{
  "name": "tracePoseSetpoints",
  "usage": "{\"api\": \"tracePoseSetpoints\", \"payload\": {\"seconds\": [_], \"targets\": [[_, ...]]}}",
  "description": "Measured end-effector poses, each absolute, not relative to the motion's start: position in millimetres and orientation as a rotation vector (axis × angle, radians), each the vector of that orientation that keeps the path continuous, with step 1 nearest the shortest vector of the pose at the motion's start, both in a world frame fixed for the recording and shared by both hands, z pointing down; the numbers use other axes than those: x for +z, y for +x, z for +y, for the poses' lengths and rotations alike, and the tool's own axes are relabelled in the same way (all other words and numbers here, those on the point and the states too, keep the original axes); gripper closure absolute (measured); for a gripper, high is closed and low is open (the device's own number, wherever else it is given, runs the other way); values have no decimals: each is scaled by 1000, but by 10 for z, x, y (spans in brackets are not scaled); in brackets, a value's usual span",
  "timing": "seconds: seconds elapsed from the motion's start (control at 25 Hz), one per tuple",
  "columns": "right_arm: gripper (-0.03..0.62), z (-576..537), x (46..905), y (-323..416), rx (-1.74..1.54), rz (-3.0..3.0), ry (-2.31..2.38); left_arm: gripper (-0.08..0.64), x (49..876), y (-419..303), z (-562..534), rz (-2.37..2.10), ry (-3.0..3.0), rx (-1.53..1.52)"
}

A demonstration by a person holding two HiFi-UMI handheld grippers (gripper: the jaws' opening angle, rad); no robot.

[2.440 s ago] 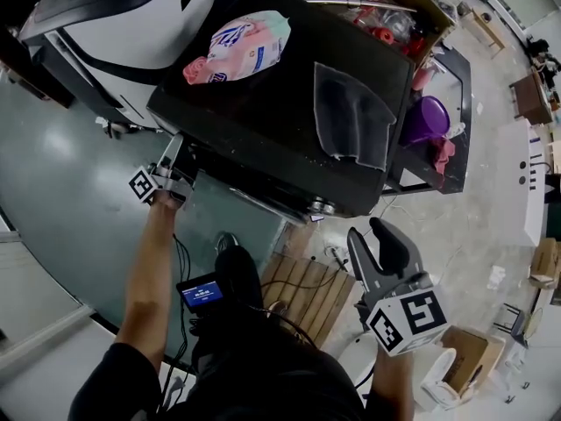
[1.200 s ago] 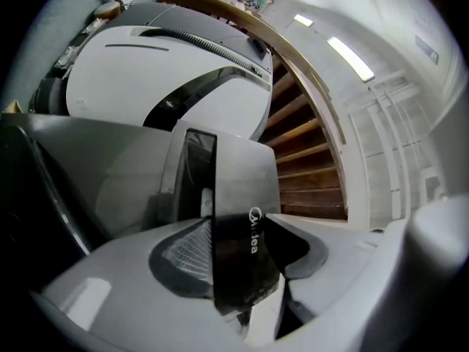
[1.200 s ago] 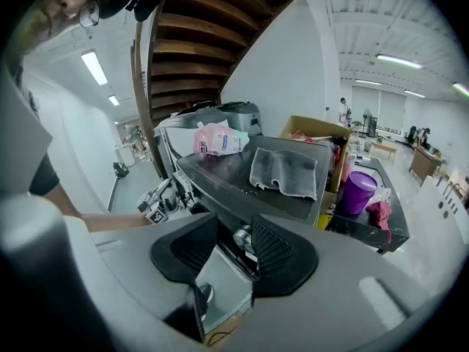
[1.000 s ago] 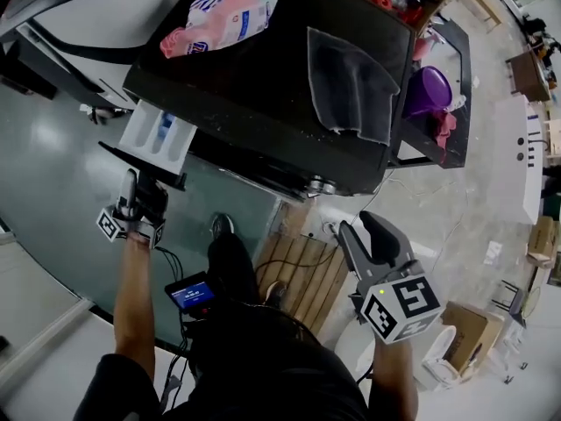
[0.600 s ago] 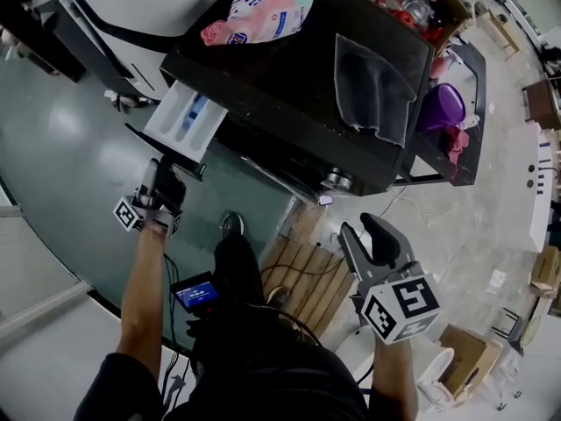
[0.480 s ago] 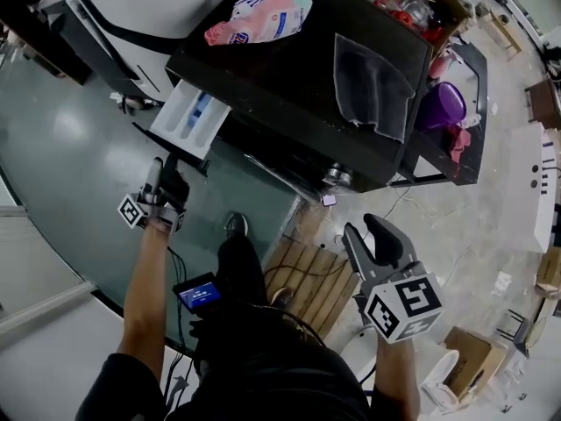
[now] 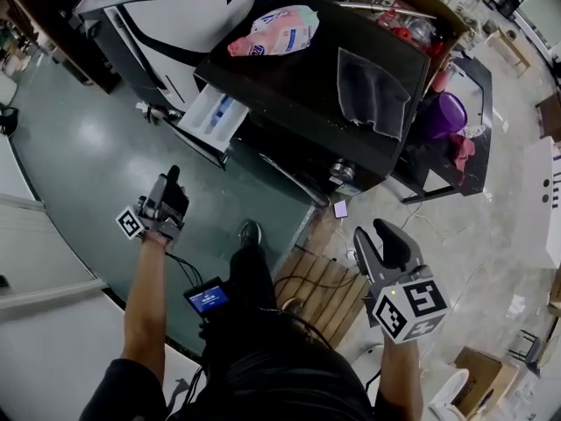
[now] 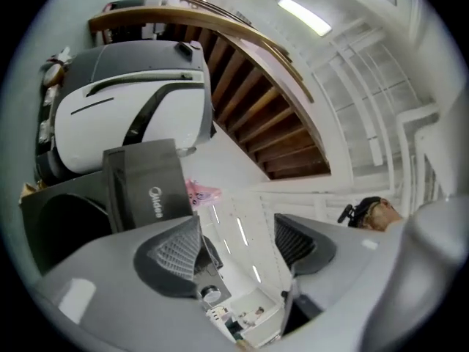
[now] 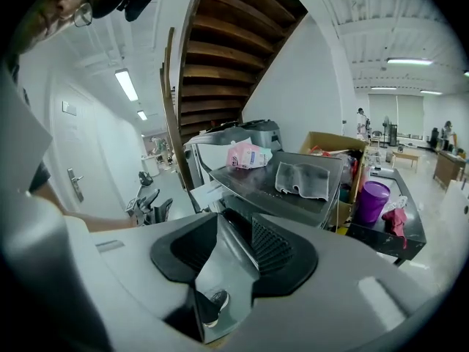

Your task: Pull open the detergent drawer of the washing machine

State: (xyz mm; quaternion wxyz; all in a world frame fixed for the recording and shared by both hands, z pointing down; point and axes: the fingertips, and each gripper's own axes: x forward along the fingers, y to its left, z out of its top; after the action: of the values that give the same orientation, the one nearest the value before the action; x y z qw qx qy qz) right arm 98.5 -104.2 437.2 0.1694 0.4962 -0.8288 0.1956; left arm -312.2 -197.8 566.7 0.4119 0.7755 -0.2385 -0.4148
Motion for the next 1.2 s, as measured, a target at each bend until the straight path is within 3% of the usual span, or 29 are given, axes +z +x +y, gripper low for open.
{"api": "tracePoseSetpoints", "payload": {"seconds": [0.2,0.8,1.2], "targets": [[448,-835,4207,961,530,-2411,1408,206,4996,-2831,-1550,-574,2234,-831],[449,-271,3663,1035,446,-2538,1455,206,3982,-1924,-501,-810,2942,117],[449,61,3359,959,378,-2626,1462,206,3425,-1634,44,-951,3195,435]]}}
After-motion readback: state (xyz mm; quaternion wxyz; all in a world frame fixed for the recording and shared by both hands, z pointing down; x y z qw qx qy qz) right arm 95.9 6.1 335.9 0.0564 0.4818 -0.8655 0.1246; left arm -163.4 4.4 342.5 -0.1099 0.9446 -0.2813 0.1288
